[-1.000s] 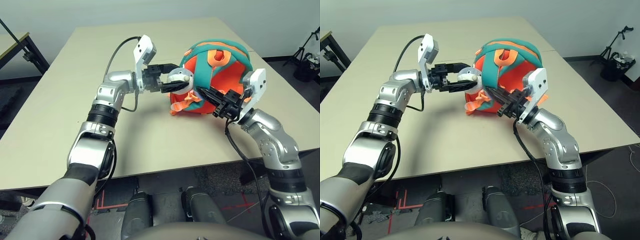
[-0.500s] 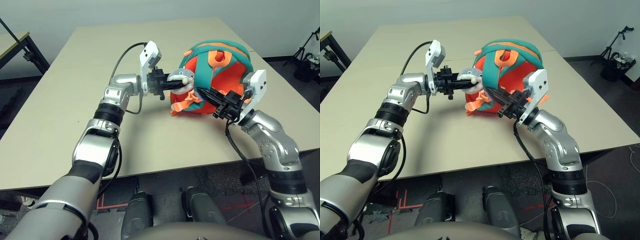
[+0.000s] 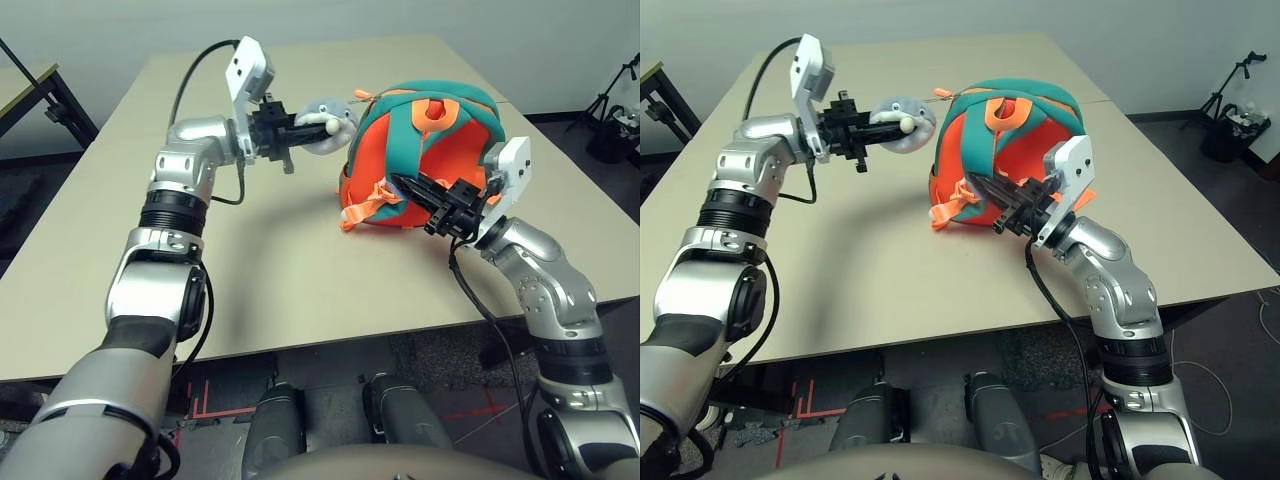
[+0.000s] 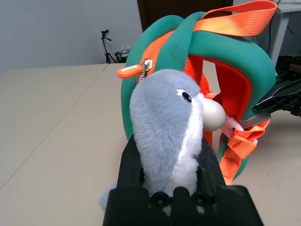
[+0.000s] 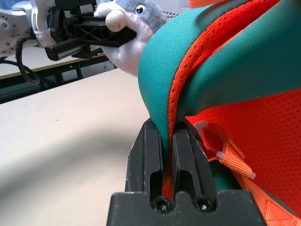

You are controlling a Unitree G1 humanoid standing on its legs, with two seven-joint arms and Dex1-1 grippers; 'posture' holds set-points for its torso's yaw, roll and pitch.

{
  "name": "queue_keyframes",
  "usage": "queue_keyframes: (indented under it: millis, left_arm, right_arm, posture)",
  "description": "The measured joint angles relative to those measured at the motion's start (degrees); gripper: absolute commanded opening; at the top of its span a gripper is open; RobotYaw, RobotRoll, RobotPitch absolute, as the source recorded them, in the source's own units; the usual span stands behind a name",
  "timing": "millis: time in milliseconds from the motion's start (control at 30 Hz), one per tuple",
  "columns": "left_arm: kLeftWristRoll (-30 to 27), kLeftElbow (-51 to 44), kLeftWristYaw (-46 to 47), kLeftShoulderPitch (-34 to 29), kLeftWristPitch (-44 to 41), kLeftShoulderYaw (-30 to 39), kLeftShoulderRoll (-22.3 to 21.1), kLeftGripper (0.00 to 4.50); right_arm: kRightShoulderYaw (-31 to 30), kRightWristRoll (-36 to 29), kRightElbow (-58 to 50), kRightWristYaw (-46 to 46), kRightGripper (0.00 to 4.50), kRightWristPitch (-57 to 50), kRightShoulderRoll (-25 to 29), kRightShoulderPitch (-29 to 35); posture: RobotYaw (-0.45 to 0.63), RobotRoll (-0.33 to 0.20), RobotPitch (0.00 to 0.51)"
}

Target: Put the pencil case into the backpack and zip it.

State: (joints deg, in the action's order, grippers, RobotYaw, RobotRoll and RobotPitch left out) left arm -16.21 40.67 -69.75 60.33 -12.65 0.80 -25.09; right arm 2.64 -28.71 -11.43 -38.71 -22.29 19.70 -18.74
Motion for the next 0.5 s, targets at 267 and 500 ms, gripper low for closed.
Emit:
queue_keyframes:
  millis: [267, 500]
  left_arm:
    - [-1.43, -6.21, 1.42, -5.36, -3.36, 2.0, -3.4, 0.44]
    - [-2.42, -9.57, 3.26, -11.83, -5.73, 3.14, -4.92, 0.44]
  right_arm:
    - [-0.91, 0.01, 0.27, -0.97, 0.0, -0.13, 0.04, -0.86]
    - [-1.18, -0.01, 0.29, -1.3, 0.0, -0.3, 0.09, -0.92]
  posture:
    - [-0.18, 0.0, 0.03]
    - [-0.18, 0.0, 0.031]
